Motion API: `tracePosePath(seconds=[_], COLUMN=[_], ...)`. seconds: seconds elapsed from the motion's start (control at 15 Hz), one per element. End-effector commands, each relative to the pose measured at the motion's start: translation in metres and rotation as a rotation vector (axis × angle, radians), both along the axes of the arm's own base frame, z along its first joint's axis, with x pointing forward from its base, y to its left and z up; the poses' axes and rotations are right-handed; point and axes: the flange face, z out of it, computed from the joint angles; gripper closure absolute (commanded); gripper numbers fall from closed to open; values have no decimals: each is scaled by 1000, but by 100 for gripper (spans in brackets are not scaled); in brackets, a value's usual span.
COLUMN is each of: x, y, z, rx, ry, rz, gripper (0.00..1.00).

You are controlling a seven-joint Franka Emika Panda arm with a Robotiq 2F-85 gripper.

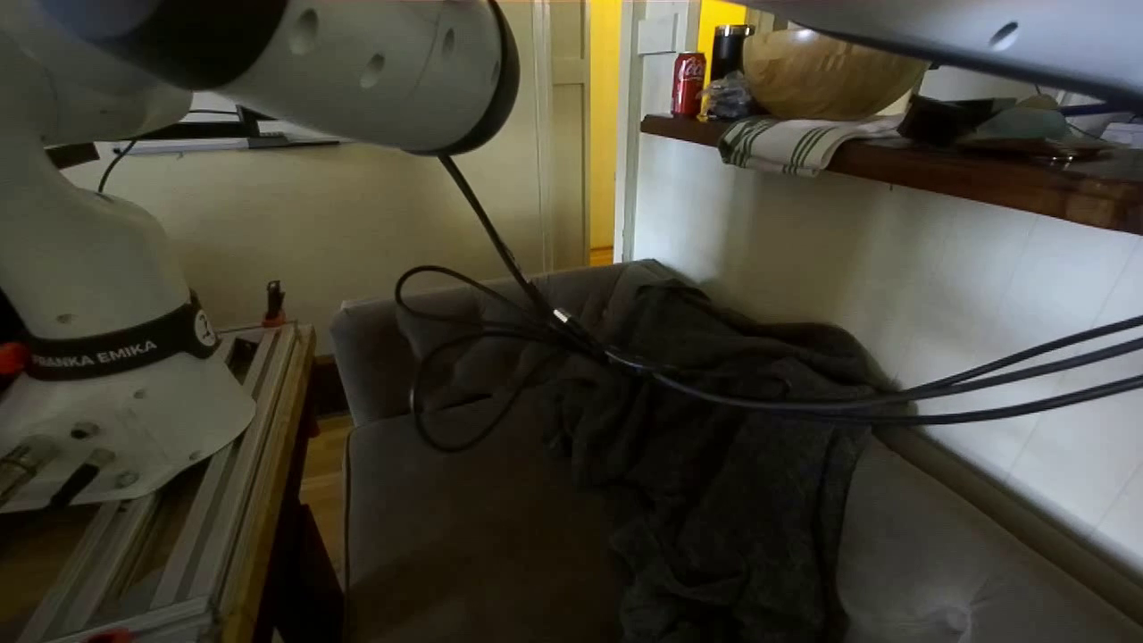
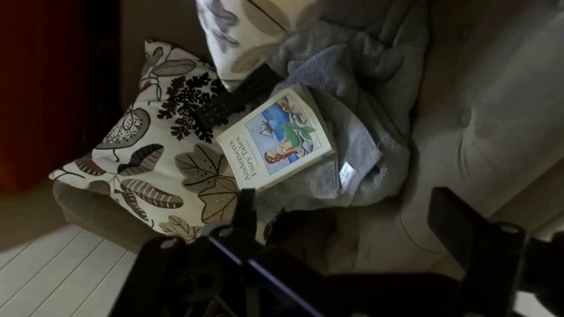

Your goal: Stretch out the blanket then move the pillow to the right

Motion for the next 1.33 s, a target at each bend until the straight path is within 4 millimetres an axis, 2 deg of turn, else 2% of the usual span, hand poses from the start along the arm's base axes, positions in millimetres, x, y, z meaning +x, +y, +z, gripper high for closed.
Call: tracePosePath(seconds=[0.0, 0.2, 0.33, 0.53, 0.87, 1.07, 1.27], x=[-18, -34, -40, -32, -10, 0, 1], y=[-7, -16, -15, 3, 47, 63, 74], z=[3, 0, -3, -8, -14, -9, 3], rx=[118, 204, 265, 373, 531, 565, 619], ry=[83, 142, 182, 201, 227, 249, 292], rz=[137, 259, 332, 428, 587, 684, 796], gripper=[0, 0, 0, 0, 0, 0, 0])
